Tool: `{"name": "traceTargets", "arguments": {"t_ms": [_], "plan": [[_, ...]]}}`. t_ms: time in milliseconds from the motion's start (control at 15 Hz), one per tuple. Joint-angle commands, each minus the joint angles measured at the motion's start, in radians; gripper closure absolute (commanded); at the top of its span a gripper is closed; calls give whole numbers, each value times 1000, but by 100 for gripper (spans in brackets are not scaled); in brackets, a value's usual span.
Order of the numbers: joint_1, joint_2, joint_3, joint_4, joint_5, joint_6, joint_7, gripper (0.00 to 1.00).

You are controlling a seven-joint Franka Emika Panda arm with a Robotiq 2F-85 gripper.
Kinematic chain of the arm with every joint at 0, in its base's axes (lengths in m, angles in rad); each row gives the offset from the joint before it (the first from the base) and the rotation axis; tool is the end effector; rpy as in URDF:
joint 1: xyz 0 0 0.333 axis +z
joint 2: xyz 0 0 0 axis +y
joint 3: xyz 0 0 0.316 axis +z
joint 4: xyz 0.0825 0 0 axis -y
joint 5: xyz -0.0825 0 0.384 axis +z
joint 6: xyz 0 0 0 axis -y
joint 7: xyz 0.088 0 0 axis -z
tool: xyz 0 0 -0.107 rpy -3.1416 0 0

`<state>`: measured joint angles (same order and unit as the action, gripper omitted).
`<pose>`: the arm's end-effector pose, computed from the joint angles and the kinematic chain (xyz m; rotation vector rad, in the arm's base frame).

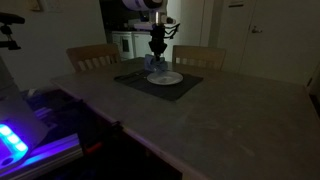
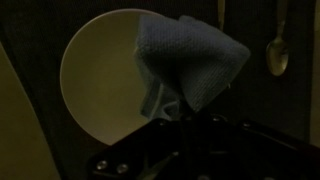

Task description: Wipe the white plate with the cloth on the table

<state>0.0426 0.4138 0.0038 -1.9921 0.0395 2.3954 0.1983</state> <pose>0.6077 0.0285 0.2519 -3.1020 0.2821 0.0216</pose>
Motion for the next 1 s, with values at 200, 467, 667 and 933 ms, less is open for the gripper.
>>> {"name": "traceTargets", "arguments": {"t_ms": [200,467,667,933], "plan": [[5,-15,-4,-8,2,-2,-2,98],[11,23,-24,3,-30,19,15,98],[4,50,-48,3,-58,45,23,98],[-5,80,-59,10,-35,51,29,98]]}}
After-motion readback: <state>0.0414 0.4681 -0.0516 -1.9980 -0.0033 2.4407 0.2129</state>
